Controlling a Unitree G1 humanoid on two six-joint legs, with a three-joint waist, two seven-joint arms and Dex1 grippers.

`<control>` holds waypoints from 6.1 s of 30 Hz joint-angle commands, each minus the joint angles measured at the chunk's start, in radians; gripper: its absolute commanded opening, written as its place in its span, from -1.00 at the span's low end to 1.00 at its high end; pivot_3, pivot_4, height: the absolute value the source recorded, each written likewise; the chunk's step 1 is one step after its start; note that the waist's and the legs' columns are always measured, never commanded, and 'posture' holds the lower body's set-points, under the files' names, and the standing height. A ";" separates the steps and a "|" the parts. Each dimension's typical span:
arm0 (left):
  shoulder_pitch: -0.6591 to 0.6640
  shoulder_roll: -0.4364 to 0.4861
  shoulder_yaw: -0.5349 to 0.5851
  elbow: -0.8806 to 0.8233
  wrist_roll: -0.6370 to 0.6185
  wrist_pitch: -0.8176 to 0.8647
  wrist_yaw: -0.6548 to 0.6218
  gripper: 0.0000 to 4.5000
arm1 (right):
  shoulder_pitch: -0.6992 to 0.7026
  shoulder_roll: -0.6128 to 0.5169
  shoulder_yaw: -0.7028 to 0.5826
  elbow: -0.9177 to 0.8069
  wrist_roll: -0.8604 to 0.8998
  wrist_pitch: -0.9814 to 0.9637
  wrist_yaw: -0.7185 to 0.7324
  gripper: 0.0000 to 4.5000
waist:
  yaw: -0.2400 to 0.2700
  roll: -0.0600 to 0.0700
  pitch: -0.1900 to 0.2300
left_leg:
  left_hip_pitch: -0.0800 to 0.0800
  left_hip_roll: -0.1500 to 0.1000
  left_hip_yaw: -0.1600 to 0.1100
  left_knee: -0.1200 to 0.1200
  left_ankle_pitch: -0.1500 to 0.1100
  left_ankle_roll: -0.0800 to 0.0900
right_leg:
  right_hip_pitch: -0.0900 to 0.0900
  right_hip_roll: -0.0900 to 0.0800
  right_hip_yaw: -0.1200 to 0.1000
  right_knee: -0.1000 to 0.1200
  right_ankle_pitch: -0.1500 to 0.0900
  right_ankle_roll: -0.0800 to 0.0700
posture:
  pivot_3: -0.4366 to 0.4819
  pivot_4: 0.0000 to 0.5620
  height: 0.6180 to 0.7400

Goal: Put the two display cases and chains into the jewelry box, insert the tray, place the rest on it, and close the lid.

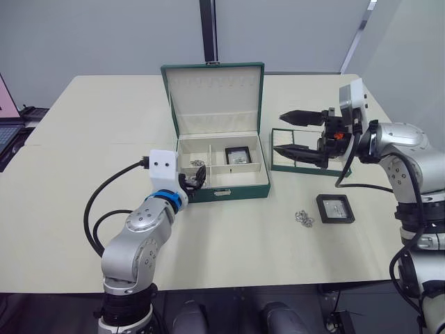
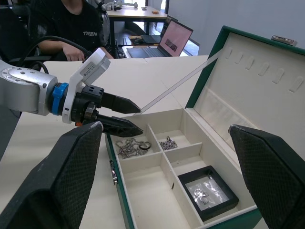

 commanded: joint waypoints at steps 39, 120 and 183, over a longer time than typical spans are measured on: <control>0.156 0.703 0.489 0.407 -0.226 -0.376 -0.807 0.99 | 0.219 -0.255 -0.237 0.238 -0.033 -0.101 0.039 1.00 | -0.001 0.000 0.002 | 0.000 0.000 0.001 -0.001 0.000 0.000 | -0.001 0.000 -0.001 -0.001 0.000 0.000 | -0.05 -0.47 1.00; 0.037 0.600 -0.104 0.153 -0.191 -0.633 -1.155 0.99 | 0.455 -0.482 -0.029 -0.042 -0.174 -0.275 0.372 1.00 | 0.000 0.004 0.002 | 0.001 0.000 0.001 0.002 0.000 0.000 | 0.000 0.000 0.000 0.002 0.000 0.000 | -0.05 -0.47 1.00; 0.045 0.438 -0.236 0.130 -0.128 -0.681 -1.054 1.00 | 0.332 -0.343 0.134 0.339 -0.435 -0.591 0.311 -0.99 | 0.000 0.004 0.002 | 0.009 0.000 -0.001 0.014 -0.001 0.001 | 0.013 0.000 -0.001 0.001 0.000 0.000 | -0.05 -0.47 1.00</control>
